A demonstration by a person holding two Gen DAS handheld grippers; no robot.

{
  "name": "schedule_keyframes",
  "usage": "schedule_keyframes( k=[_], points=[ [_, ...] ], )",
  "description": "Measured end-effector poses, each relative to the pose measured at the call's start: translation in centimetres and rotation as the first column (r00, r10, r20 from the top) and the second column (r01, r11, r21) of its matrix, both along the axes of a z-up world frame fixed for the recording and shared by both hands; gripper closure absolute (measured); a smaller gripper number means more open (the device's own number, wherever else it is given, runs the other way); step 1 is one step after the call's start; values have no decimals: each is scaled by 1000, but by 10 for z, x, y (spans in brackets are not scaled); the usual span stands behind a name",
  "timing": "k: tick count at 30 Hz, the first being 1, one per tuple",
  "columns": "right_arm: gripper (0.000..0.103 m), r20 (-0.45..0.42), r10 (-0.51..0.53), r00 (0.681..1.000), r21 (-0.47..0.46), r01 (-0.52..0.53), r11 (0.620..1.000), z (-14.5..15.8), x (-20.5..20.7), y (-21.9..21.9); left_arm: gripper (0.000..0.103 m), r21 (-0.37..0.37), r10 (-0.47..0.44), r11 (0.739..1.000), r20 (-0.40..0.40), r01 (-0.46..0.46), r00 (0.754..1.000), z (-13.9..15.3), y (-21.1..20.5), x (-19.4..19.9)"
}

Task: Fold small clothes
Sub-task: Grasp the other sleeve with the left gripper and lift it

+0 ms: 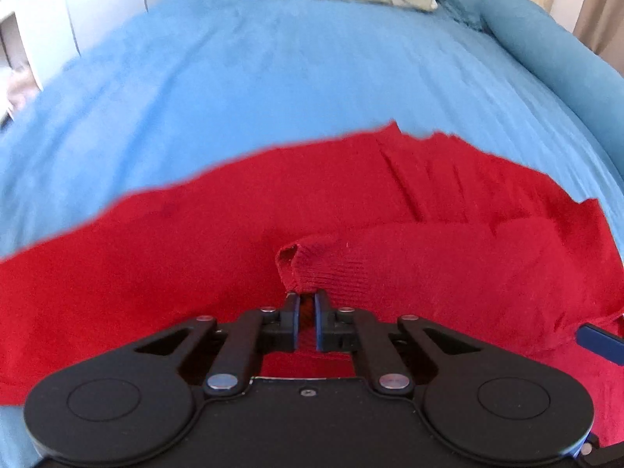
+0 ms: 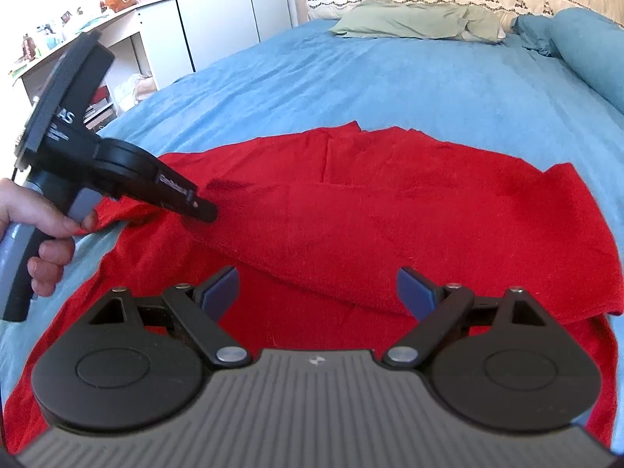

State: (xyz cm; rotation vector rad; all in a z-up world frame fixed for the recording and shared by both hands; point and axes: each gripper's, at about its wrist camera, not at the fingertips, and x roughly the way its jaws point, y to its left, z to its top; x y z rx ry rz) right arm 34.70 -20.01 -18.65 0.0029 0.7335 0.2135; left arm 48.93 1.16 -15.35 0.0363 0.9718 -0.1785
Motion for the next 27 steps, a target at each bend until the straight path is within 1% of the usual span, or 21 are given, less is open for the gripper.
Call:
schedule_keyframes(
  k=[3,5,8,11,13,14,16,17,18,20,22,24,27],
  points=[
    [0,7,-2,1000,-4,2,1000,4,-2,-1,95,35,19,999,52,-21,998,13,12,-6],
    [0,8,-6,1000,-3,6,1000,6,-2,-1,95,68,35,997,75,-40,997,15,19,-10],
    [0,1,-16,1000,2,16,1000,5,-1,-3,95,84,56,995,58,-60,997,6,30,-9],
    [0,-9,-31,999,4,31,1000,1,1,-6,95,123,67,990,68,-75,995,-6,33,-10],
    [0,-16,-45,999,8,45,999,-2,2,-9,95,121,73,989,64,-81,995,-12,32,-9],
    [0,-20,-51,998,11,52,999,-3,2,-11,93,122,74,989,60,-81,995,-13,32,-10],
    [0,-25,-65,998,9,65,998,-4,2,-16,75,131,79,988,64,-87,995,-10,27,-12],
    [0,-24,-73,997,4,73,997,-3,2,-19,48,134,83,987,74,-92,994,-6,26,-14],
    [0,-21,-84,996,-2,84,996,-2,3,-23,24,126,84,987,92,-95,992,-1,26,-18],
    [0,-14,-102,995,-15,101,995,1,5,-31,13,89,71,992,143,-84,987,9,24,-28],
    [0,-5,-114,993,-40,114,993,3,8,-41,12,50,41,998,154,-49,987,15,21,-31],
    [0,2,-123,992,-77,123,989,3,14,-50,11,-14,10,1000,123,-9,992,14,17,-25],
    [0,1,-130,991,-125,130,984,-7,24,-64,11,-123,-23,992,84,33,996,7,13,-12]
  ],
)
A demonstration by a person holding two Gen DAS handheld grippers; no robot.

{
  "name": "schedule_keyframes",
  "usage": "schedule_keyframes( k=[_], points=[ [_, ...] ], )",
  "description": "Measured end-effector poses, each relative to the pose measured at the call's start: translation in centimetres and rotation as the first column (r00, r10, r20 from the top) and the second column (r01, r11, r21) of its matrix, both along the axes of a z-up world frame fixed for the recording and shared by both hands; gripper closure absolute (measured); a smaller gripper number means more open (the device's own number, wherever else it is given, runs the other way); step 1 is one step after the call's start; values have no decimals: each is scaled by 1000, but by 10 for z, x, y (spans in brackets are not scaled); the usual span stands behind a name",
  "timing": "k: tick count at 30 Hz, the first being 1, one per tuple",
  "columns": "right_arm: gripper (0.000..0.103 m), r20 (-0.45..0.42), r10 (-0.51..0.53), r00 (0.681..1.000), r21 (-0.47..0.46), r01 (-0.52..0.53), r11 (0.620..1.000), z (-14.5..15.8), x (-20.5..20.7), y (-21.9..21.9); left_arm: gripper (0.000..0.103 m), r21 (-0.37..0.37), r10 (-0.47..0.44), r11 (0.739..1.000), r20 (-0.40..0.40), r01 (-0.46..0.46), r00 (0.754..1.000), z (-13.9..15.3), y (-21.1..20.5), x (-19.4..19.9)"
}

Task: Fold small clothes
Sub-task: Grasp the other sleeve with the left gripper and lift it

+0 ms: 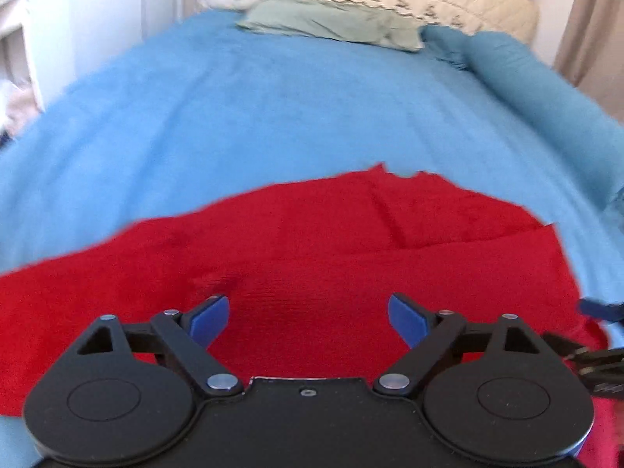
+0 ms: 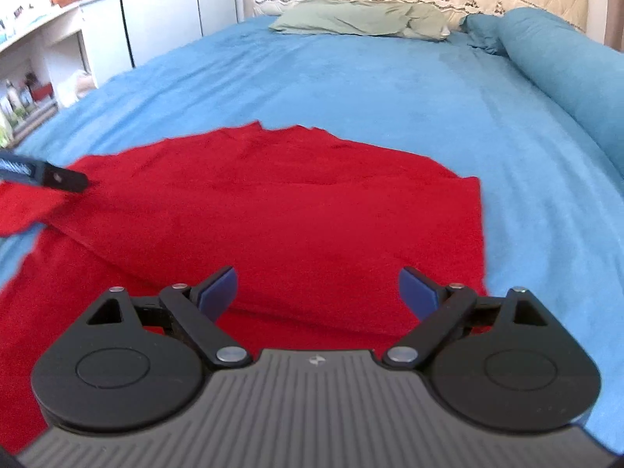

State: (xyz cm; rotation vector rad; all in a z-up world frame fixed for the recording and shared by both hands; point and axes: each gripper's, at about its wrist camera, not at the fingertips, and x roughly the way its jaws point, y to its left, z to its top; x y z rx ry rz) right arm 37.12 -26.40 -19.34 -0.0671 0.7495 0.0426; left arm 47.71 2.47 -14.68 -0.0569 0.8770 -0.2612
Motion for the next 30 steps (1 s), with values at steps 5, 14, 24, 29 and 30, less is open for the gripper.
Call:
schedule_keyframes(
  k=[5,14,24,29,30],
  points=[
    [0,-42,-44,998,-48,42,998,-23,8,-20,11,19,53,998,-34,-53,998,-27,0,24],
    [0,-53,-50,997,-26,48,998,-36,-4,-35,2,0,91,996,-80,-92,993,-37,17,41],
    [0,-63,-140,988,23,142,990,-39,-13,-40,2,-26,232,971,-101,-236,967,-29,55,-13],
    [0,-37,-117,992,-3,117,993,-18,-17,-26,2,-13,333,942,-61,-334,941,-3,95,-47],
    [0,-27,-97,995,7,97,995,-11,-19,-23,2,-20,368,929,-61,-370,928,5,108,-55]
  ],
)
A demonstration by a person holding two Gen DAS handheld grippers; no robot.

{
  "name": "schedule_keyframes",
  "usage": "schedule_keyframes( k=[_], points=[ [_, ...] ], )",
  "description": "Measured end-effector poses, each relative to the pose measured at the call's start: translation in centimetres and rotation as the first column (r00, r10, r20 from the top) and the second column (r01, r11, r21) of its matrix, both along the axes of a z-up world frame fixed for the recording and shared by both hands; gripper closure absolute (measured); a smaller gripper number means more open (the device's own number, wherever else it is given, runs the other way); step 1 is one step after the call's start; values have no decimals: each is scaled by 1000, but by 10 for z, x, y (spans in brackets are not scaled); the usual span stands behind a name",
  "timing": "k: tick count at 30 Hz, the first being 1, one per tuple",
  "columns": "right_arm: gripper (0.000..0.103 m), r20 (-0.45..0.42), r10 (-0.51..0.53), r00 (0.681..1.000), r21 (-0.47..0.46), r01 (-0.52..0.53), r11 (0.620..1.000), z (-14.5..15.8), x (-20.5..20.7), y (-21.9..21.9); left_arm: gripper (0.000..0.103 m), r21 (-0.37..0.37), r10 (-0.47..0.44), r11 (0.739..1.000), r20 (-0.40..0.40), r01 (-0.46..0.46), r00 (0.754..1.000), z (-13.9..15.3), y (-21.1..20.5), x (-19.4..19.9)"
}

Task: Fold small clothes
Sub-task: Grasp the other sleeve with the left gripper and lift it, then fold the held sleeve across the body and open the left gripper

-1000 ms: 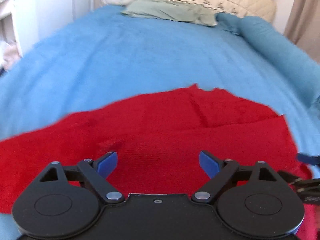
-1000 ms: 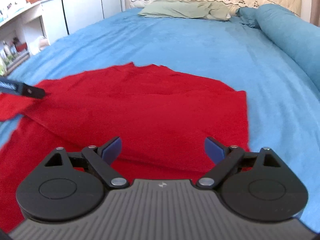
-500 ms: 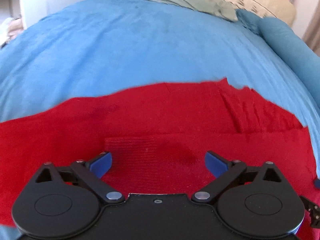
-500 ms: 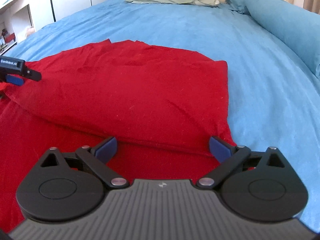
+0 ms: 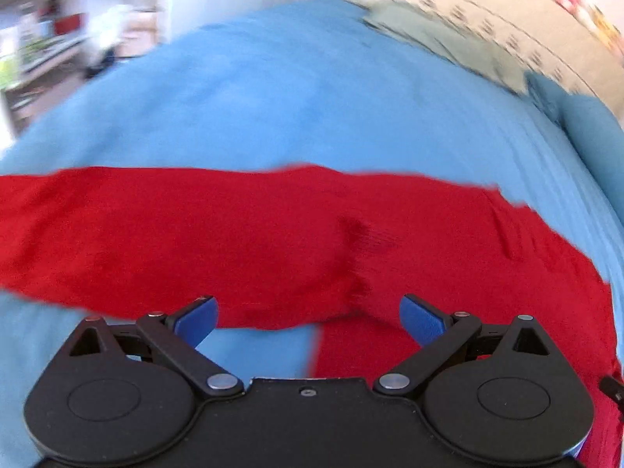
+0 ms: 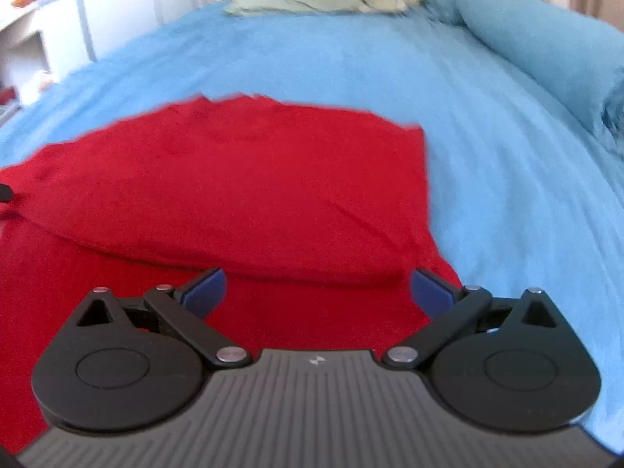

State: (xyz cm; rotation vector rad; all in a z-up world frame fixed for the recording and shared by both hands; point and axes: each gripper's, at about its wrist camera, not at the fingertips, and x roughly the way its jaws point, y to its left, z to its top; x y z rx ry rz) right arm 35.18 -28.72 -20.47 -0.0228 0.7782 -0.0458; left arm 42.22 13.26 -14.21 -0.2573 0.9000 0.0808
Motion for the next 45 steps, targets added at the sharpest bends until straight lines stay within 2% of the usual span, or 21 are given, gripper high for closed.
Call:
schedule_keyframes(
  k=[4,8,12,15,20,21,25,29,31,32,33,34,35,37,39,45],
  points=[
    [0,40,72,997,15,-73,997,39,-11,29,2,-74,129,989,2,-128,992,22,54,-26],
    [0,46,149,988,20,-150,988,61,-14,74,2,-54,242,969,-5,-242,970,28,110,-46],
    [0,39,205,978,24,-206,978,56,-9,123,6,-145,378,916,-7,-374,926,16,176,-66],
    [0,19,218,976,67,-219,973,44,2,162,11,-184,453,876,-2,-446,891,8,216,-75],
    [0,-4,234,972,91,-233,968,34,14,224,26,-226,483,851,-14,-474,875,-7,259,-75],
    [0,-5,238,971,87,-237,968,35,14,236,30,-234,480,851,-18,-470,877,-11,266,-72],
    [0,-13,233,972,70,-232,970,37,15,277,31,-238,461,863,7,-446,888,-14,283,-61],
    [0,-13,203,979,84,-201,976,37,16,301,41,-211,441,880,31,-425,897,-19,297,-46],
    [0,-12,187,982,106,-185,977,34,18,308,52,-173,433,891,41,-421,900,-19,299,-41],
    [0,-13,182,983,117,-179,977,32,19,310,67,-150,433,894,41,-423,901,-19,300,-39],
    [0,-16,178,984,128,-174,976,30,20,312,86,-120,438,894,35,-431,898,-18,300,-38],
    [0,-18,173,985,139,-169,976,28,21,315,94,-101,446,892,29,-441,895,-17,300,-37],
    [0,-18,172,985,147,-167,975,26,22,315,97,-103,449,890,26,-444,893,-17,302,-37],
    [0,-14,169,985,157,-165,974,24,22,314,98,-113,453,887,24,-448,891,-14,303,-37],
    [0,-12,162,987,167,-158,973,22,24,311,99,-73,434,899,42,-431,900,-5,295,-36],
    [0,12,140,990,203,-139,969,31,26,281,99,-15,333,942,188,-336,924,57,234,-24]
  ],
)
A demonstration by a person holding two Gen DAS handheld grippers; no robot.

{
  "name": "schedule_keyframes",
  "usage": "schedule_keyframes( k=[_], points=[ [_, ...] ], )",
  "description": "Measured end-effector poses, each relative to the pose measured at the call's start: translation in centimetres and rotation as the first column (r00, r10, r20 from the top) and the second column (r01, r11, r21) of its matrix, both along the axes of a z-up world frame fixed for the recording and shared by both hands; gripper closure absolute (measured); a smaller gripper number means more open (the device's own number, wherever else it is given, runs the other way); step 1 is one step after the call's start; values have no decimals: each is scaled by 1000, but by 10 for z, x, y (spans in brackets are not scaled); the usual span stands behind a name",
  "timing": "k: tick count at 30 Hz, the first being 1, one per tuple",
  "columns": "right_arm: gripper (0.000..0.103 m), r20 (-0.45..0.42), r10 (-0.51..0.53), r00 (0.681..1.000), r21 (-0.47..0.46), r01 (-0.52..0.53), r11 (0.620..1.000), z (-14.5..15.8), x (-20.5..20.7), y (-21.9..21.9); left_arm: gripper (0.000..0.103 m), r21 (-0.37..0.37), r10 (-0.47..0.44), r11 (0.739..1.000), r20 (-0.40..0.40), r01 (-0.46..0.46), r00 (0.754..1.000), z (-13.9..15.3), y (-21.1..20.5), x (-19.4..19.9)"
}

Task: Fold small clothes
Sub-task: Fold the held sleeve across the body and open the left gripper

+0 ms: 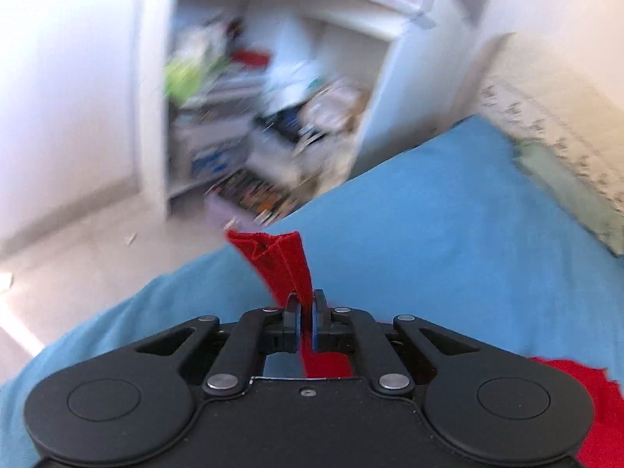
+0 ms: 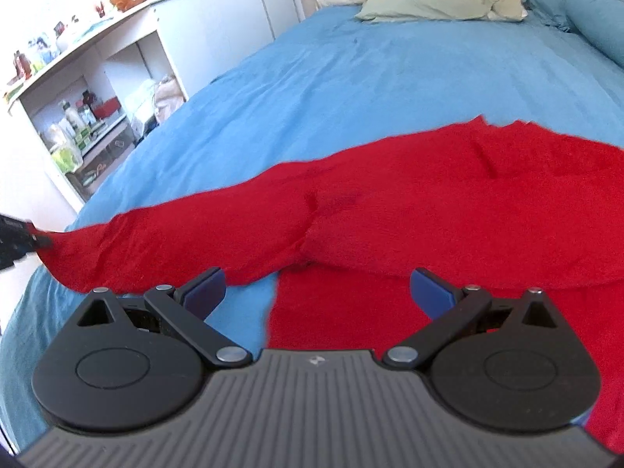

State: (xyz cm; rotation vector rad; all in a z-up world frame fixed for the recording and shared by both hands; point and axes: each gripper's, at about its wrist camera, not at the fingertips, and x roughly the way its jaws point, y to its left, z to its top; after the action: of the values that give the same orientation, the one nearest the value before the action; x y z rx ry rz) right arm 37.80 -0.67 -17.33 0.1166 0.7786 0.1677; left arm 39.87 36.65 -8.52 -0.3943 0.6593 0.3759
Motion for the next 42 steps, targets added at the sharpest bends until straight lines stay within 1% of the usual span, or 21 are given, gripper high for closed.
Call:
schedule_keyframes(
  k=[3,5,8,9,11,14,16,19,21,23,25,27,29,31,32,33,34,35,36,38,42],
  points=[
    [0,24,-25,999,0,25,1000,12,1,-31,99,44,-116,993,64,114,991,37,-59,14],
    [0,40,-55,998,3,55,998,23,3,-56,99,75,-219,974,105,212,970,58,-106,23],
    [0,73,-104,992,11,103,995,41,2,-100,99,103,-373,927,150,361,916,81,-186,36],
    [0,82,-119,990,11,118,993,46,1,-114,99,94,-418,908,154,408,895,85,-214,41],
    [0,100,-151,984,7,151,989,59,-3,-146,99,65,-508,861,167,504,845,85,-272,49],
    [0,118,-199,973,-6,201,980,71,-10,-191,99,51,-608,793,143,607,781,69,-348,57],
    [0,122,-233,965,-11,236,972,74,-16,-219,99,31,-661,749,105,662,743,45,-394,60],
    [0,108,-281,954,-6,283,959,72,-27,-259,99,1,-714,700,13,714,700,-2,-449,58],
    [0,87,-309,947,5,310,951,65,-32,-281,99,2,-739,672,-51,740,672,-33,-476,54],
    [0,58,-330,942,27,329,944,54,-38,-300,99,33,-753,652,-91,758,652,-55,-496,46],
    [0,29,-345,938,48,343,938,44,-42,-317,99,79,-773,617,-128,783,622,-69,-512,38],
    [0,6,-355,935,72,354,933,35,-47,-329,98,96,-783,595,-153,798,603,-79,-519,33],
    [0,-16,-367,930,98,366,925,27,-53,-338,97,91,-785,590,-170,802,596,-84,-520,34],
    [0,-31,-372,928,117,373,920,23,-59,-340,89,81,-790,582,-179,809,586,-84,-520,36],
    [0,-37,-374,927,123,376,919,23,-58,-341,61,78,-794,578,-180,813,581,-81,-514,36],
    [0,-41,-374,927,129,376,918,22,-58,-342,30,77,-799,571,-175,817,575,-78,-511,35],
    [0,-43,-372,927,133,374,918,24,-56,-340,20,93,-797,574,-165,814,581,-72,-507,32],
    [0,-44,-367,929,135,369,919,25,-55,-340,10,119,-791,581,-148,805,593,-66,-502,28],
    [0,-43,-361,931,135,364,922,28,-55,-336,7,139,-786,587,-136,797,603,-59,-496,26],
    [0,-40,-344,938,132,346,929,32,-49,-331,6,165,-767,605,-144,779,626,-48,-480,26],
    [0,-47,-292,955,131,296,946,36,-29,-310,4,210,-690,665,-194,717,697,-35,-434,27]
  ],
)
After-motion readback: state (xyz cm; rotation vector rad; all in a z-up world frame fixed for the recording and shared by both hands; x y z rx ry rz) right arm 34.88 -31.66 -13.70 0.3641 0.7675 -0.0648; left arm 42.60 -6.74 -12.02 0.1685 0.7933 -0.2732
